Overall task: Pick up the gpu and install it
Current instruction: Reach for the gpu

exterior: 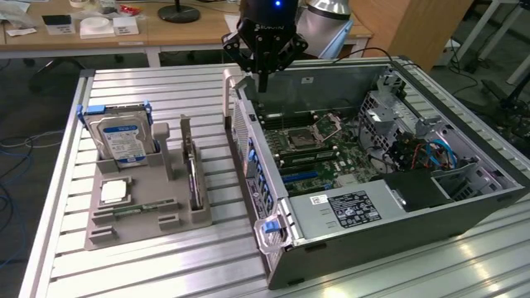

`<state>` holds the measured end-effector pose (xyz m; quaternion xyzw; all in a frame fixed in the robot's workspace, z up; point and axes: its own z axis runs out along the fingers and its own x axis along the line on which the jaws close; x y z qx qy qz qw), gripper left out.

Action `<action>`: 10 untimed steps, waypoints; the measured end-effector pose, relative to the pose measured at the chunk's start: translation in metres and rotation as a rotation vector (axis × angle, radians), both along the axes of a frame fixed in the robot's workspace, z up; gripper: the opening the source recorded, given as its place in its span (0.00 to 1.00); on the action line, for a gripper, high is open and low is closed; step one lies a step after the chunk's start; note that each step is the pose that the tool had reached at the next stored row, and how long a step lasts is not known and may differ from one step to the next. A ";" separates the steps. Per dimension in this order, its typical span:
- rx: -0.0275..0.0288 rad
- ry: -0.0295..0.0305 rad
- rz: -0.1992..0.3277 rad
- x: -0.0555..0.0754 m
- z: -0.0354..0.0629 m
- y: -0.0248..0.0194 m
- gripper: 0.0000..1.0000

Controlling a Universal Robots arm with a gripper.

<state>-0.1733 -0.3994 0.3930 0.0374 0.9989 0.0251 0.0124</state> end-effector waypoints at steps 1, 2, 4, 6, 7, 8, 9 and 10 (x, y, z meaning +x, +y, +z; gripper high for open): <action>0.0001 0.0000 0.000 -0.001 0.0000 0.0000 0.11; 0.0000 0.0000 0.000 -0.002 0.0000 -0.0001 0.11; 0.0001 0.0000 0.000 -0.004 -0.0001 -0.0002 0.11; 0.0000 0.0000 0.000 -0.006 -0.0001 -0.0002 0.11; 0.0001 -0.0001 0.000 -0.007 -0.0002 -0.0002 0.11; 0.0001 0.0000 0.000 -0.007 -0.0002 -0.0002 0.11; 0.0000 0.0000 0.000 -0.008 -0.0002 -0.0002 0.11; 0.0000 0.0001 0.000 -0.009 -0.0002 -0.0002 0.11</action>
